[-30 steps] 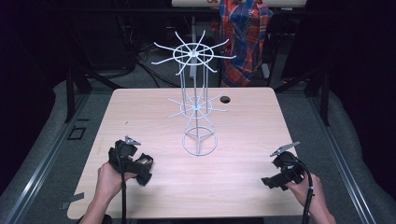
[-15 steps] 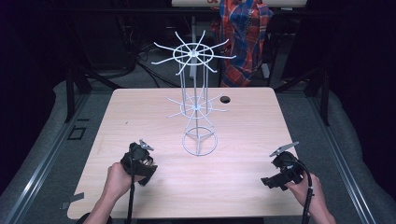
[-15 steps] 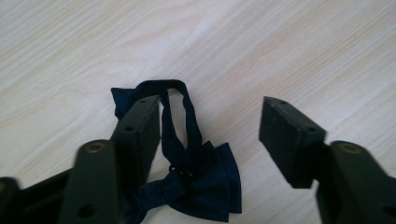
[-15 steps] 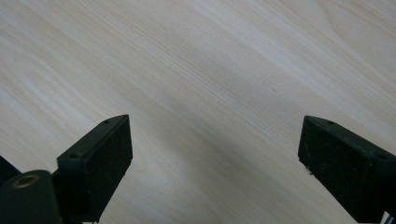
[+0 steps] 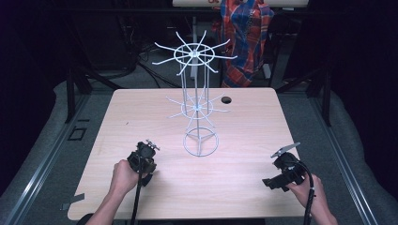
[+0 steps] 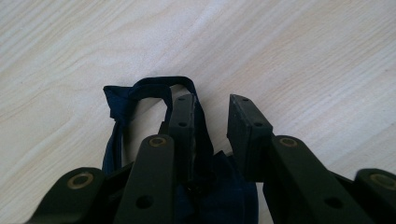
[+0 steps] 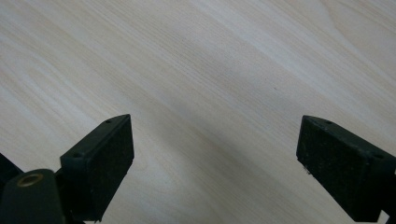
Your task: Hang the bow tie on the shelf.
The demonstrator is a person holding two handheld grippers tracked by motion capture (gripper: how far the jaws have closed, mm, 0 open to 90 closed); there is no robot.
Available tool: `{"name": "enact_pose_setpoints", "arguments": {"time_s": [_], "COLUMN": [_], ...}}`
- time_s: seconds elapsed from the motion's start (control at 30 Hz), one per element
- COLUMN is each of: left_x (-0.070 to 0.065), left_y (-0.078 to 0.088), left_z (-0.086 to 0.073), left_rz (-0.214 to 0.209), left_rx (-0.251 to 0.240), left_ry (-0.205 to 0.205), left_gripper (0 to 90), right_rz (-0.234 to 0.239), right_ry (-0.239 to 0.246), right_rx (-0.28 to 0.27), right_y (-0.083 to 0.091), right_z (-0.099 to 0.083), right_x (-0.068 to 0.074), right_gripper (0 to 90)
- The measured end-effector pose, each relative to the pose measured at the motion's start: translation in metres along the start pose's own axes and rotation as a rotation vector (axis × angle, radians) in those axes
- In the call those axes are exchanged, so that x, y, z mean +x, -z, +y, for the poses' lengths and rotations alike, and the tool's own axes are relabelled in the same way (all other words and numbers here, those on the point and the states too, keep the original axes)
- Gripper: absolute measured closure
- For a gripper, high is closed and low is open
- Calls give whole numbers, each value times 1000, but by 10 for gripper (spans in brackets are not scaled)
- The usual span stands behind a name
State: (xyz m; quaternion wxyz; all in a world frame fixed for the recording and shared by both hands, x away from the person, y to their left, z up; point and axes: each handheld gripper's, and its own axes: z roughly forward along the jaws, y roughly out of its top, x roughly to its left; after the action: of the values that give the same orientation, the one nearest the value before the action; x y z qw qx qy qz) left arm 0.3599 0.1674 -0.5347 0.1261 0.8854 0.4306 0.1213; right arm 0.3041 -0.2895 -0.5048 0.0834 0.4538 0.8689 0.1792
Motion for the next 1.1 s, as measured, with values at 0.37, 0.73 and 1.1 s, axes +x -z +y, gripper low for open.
{"name": "enact_pose_setpoints", "arguments": {"time_s": [0.37,0.73,1.1], "left_x": [5,5,23], "left_y": [-9,-7,17], "left_z": [1,-1,-10], "left_rz": [-3,-13,-121], "left_rx": [51,48,-109], "left_ry": [2,-6,116], "left_gripper": [825,900,899], "right_rz": [7,5,-4], "right_ry": [-2,-7,-5], "right_rx": [-1,-7,-5], "right_y": [0,1,2], "right_z": [0,-1,-1], "right_x": [0,0,-1], "right_gripper": [113,119,122]}}
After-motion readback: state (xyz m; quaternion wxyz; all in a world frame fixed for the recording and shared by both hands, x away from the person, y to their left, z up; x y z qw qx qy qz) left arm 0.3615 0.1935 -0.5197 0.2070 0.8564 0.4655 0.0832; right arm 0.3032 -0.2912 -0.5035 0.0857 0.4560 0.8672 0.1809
